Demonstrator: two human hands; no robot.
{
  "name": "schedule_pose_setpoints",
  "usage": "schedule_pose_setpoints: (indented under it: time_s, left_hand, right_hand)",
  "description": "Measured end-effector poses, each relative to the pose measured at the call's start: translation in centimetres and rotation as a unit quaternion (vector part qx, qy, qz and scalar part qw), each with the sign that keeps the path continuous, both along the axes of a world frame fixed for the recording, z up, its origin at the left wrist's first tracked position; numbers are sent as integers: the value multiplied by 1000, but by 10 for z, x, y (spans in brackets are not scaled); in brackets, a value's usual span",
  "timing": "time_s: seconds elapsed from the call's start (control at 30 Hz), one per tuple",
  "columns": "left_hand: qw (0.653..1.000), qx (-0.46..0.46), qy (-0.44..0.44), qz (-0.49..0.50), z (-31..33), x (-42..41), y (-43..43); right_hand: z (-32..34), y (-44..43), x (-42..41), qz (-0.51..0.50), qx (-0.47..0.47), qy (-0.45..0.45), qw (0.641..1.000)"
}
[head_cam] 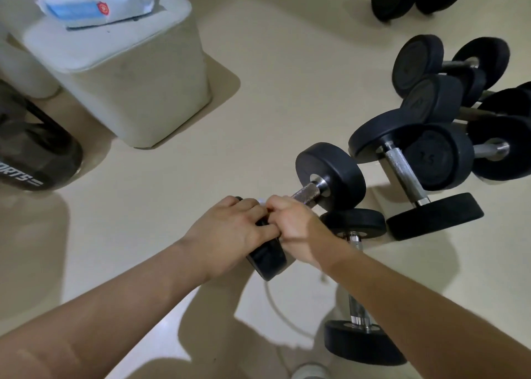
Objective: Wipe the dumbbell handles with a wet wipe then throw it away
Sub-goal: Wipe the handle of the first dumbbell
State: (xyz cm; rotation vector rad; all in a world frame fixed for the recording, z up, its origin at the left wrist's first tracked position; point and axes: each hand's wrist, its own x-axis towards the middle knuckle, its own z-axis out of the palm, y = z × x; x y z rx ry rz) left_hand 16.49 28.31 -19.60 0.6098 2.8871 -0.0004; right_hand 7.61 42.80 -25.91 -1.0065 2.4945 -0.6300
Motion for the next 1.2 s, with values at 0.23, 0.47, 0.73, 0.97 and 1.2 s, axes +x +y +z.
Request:
schedule_pose_setpoints:
  time_s: [0.23, 0.47, 0.73, 0.97, 1.2]
  left_hand:
    - [995, 55, -27, 81, -1, -17, -32]
    - [970, 71, -72, 222, 11, -28, -53]
    - [965, 2, -87, 248, 2, -5, -31]
    - [944, 120, 12, 308, 9, -28, -55]
    - [932, 66, 102, 342, -1, -33, -62]
  right_hand:
    - [22, 0, -42, -55, 126, 124, 983]
    - [13, -17, -54, -79, 52, 172, 980]
    - [8, -42, -35, -59, -62, 158, 984]
    - [5, -71, -21, -63, -179, 61, 980]
    - [42, -58, -47, -317, -454, -591, 586]
